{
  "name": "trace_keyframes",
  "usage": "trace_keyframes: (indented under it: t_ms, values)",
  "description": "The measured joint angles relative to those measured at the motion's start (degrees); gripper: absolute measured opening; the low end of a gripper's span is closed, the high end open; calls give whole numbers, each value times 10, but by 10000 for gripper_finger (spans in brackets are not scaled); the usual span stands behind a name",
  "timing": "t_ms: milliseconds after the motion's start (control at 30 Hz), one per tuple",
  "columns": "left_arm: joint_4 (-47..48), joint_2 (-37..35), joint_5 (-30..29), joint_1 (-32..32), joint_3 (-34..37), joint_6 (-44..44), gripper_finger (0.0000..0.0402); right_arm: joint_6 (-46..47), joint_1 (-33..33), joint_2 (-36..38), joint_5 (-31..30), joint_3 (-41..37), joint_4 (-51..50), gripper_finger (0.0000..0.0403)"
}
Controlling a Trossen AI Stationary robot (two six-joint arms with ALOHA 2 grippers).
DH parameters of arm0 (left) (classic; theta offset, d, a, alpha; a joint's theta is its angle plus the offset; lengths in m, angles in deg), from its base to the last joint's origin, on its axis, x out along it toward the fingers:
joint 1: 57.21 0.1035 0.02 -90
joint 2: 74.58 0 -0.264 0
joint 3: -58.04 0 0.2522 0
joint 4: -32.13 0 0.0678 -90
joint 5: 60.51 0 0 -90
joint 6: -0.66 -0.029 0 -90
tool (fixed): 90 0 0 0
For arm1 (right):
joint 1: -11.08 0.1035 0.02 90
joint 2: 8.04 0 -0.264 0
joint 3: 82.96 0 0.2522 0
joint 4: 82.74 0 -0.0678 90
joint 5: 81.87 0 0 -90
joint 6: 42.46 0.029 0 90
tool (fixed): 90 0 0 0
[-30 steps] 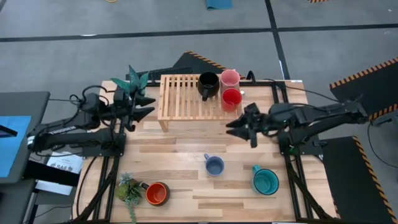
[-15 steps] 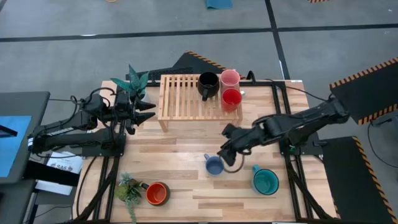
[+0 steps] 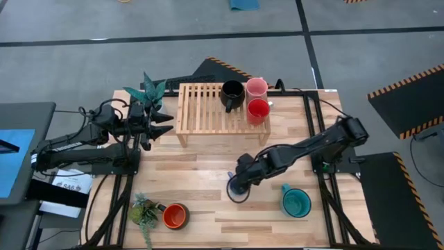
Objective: Place coffee mugs
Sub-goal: Put the blue mug on the shelf
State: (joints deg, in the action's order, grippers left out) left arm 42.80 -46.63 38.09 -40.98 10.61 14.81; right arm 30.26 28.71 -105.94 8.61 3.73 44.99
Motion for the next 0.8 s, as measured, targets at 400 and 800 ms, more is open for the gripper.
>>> trace_keyframes:
  t_ms: [400,800]
  values:
    - [-5,0,-4,0,0,0,174,-45,0,1,9,0,50,160]
    - [-2,0,-15,0,0,0,174,-10,-8,80,-2,0,-88,150]
